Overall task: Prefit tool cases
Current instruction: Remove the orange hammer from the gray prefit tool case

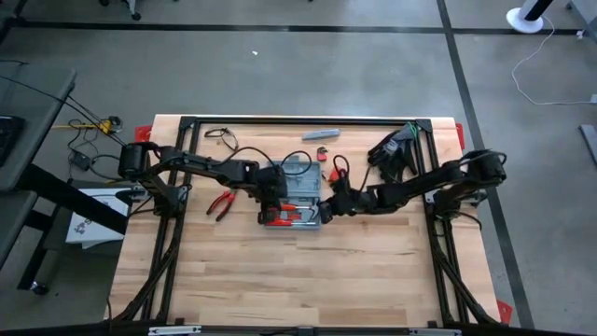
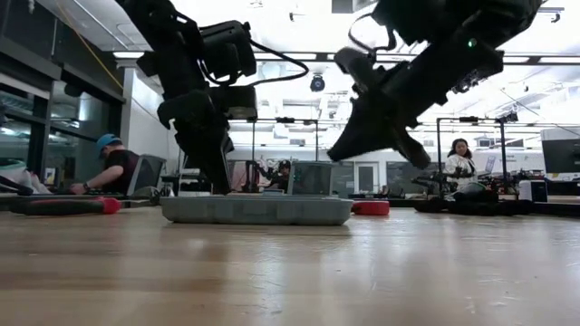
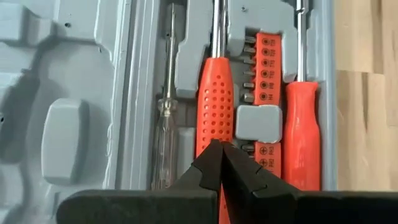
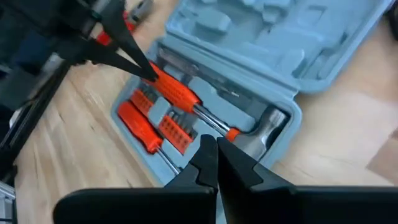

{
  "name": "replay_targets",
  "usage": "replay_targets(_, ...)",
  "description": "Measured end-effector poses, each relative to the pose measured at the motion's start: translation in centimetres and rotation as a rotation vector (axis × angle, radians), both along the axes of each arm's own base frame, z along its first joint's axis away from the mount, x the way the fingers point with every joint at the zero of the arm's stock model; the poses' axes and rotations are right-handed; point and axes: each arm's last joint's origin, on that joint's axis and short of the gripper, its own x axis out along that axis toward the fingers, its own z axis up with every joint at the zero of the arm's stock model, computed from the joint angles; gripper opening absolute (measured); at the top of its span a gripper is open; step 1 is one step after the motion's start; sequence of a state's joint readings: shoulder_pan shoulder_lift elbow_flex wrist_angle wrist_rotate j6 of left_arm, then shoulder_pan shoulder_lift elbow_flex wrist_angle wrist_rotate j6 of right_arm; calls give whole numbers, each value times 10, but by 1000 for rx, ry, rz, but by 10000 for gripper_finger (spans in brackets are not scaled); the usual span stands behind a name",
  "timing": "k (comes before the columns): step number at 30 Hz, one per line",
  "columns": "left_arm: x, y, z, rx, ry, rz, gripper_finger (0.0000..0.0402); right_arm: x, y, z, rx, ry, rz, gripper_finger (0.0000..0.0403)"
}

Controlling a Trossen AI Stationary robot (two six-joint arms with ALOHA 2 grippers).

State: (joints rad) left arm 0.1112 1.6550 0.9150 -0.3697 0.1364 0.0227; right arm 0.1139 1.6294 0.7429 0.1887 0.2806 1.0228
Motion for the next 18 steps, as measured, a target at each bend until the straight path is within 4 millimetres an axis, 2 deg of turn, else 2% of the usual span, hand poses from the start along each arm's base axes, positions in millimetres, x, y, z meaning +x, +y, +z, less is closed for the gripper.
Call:
replay_targets(5, 0, 0, 0, -3, -1, 0, 0, 10, 1, -20, 40, -10, -10, 0)
replay_targets(9, 0, -1, 1, -15, -5, -5, 17, 11, 1, -39, 84, 45, -32, 0)
replay_targets(14, 1, -3, 2, -83, -25, -57, 68, 12, 2, -51, 133, 96, -65, 0)
replay_targets(18, 0, -3, 2, -75, -20, -74, 121, 11, 2, -52, 139, 100, -57, 0)
